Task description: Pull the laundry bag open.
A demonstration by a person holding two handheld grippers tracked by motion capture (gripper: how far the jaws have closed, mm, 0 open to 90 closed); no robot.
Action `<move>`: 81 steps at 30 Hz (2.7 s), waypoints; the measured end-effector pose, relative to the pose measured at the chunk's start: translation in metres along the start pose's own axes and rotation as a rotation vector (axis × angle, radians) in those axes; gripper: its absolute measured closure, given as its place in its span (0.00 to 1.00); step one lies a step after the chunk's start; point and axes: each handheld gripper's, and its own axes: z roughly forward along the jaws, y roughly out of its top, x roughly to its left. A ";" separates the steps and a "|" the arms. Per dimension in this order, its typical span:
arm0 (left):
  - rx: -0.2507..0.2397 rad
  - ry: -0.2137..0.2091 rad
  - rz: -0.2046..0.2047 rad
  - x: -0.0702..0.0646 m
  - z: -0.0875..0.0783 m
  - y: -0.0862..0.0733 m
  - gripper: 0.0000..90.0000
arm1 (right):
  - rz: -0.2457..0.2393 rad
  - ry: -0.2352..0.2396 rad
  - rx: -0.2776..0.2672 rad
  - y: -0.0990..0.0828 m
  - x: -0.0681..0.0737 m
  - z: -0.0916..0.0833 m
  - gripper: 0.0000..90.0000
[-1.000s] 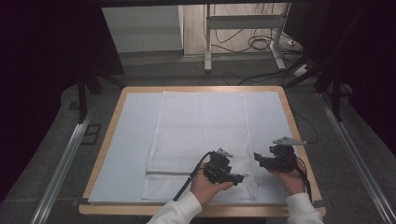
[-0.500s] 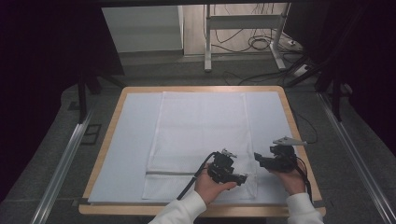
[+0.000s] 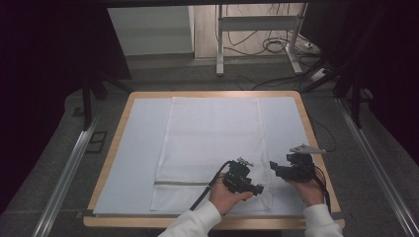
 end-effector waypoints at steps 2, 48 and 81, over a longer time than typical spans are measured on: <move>0.004 -0.004 -0.003 0.000 0.002 0.000 0.49 | 0.001 0.000 0.000 0.000 0.000 0.000 0.29; 0.008 -0.004 0.011 0.004 0.015 0.007 0.84 | -0.010 -0.033 0.008 0.000 0.000 0.002 0.28; -0.013 -0.077 0.024 0.008 0.005 0.005 0.97 | 0.035 -0.017 -0.026 0.002 -0.005 -0.006 0.28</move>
